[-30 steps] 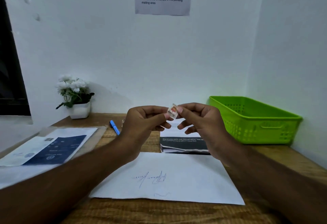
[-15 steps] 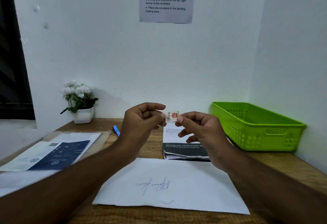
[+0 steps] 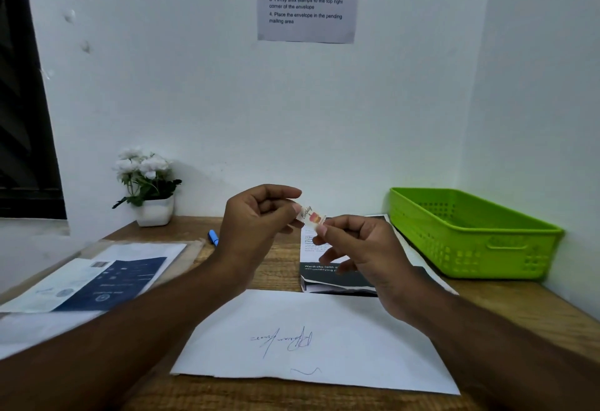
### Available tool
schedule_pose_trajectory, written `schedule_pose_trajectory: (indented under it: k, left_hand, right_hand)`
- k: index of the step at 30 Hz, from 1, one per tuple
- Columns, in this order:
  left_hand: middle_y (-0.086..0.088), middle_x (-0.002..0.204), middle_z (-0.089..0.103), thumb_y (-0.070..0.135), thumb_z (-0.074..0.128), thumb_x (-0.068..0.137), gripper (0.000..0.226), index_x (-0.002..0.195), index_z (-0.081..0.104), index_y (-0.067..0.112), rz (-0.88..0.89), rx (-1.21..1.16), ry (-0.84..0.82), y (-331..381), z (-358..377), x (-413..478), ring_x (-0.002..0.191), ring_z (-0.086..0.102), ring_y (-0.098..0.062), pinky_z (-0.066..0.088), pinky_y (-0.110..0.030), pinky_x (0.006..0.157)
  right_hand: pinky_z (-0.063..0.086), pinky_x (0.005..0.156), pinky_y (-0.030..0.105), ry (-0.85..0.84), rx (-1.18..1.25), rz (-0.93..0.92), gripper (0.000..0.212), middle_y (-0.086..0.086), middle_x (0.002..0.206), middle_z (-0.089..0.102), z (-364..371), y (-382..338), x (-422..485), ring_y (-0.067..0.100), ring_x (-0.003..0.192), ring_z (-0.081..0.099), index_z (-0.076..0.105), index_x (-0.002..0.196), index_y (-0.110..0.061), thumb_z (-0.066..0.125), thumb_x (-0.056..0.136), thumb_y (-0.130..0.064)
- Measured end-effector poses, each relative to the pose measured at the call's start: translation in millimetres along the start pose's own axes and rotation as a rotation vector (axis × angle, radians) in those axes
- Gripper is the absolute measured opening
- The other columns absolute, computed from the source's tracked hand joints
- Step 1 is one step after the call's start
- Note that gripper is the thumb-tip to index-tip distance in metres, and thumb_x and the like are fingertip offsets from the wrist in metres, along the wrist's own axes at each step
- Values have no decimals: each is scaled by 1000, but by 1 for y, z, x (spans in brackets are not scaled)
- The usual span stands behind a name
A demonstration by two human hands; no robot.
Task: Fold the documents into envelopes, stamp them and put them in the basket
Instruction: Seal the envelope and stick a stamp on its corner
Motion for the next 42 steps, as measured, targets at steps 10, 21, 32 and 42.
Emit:
schedule_pose_trajectory:
  k: [10, 21, 32, 42]
  left_hand:
    - [-15, 73, 70, -9, 65, 83, 24, 104, 64, 3, 37, 92, -124, 2, -1, 3, 63, 68, -19, 55, -25, 60]
    - [-9, 72, 70, -3, 71, 80, 27, 102, 63, 12, 187, 402, -317, 2, 6, -1, 66, 66, -29, 52, -27, 60]
    - [-2, 70, 68, 9, 70, 83, 13, 87, 66, 20, 98, 561, -367, -23, 10, -5, 66, 64, -22, 50, -35, 64]
    - [19, 102, 58, 74, 68, 62, 59, 106, 60, 36, 122, 979, -746, -33, 58, -50, 95, 52, 2, 47, -26, 86]
  right_hand:
    - [46, 59, 22, -75, -112, 91, 5, 3, 83, 75, 1, 2, -1, 11, 65, 67, 72, 86, -18, 72, 84, -14]
    - [46, 57, 21, -87, -173, 31, 17, 2, 82, 76, -11, -7, 3, 12, 66, 68, 75, 90, -14, 75, 82, -29]
    - [57, 60, 28, 4, -104, 5, 19, 8, 78, 75, -40, -2, 19, 18, 65, 70, 73, 90, -8, 79, 74, 1]
    - [60, 67, 26, 61, 49, -30, 18, 13, 78, 73, -52, -3, 23, 20, 69, 72, 70, 89, -1, 76, 74, 8]
Point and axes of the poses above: each hand's wrist, its own x-axis towards the middle knuckle, its own z-axis out of the palm, y = z × x, the point moved 3 cm from there along x, towards the middle knuckle
